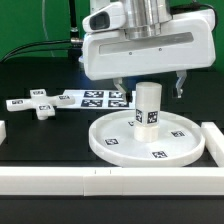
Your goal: Assemble round table
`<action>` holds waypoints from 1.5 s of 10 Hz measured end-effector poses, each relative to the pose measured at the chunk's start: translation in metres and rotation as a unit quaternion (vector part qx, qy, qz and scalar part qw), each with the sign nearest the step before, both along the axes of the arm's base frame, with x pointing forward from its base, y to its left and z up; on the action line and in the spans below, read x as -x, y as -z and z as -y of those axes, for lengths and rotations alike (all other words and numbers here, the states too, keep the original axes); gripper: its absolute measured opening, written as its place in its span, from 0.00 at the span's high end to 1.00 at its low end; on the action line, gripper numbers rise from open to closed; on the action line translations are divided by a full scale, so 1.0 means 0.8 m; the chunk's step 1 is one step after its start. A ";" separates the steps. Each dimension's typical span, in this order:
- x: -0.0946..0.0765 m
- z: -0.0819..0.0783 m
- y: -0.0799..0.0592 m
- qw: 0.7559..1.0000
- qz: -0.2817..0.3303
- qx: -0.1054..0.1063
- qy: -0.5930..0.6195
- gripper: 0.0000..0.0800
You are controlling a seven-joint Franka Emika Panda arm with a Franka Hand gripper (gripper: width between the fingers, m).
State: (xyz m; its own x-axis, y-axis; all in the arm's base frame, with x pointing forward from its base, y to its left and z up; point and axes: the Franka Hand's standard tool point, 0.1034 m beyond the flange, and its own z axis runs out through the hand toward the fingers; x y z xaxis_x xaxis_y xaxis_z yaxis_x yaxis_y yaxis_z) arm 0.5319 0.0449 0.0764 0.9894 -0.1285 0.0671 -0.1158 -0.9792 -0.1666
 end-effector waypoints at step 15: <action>-0.003 0.005 0.004 0.806 0.068 0.089 -0.581 0.19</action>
Offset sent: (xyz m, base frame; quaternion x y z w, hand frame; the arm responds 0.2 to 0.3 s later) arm 0.0000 0.0000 0.0000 0.0000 0.0000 -0.1938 0.9810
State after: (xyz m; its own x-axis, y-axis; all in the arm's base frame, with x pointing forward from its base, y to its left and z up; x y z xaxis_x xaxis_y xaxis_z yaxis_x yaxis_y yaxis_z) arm 0.5339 0.0411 0.0733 0.4177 0.9032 0.0993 0.9040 -0.4241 0.0550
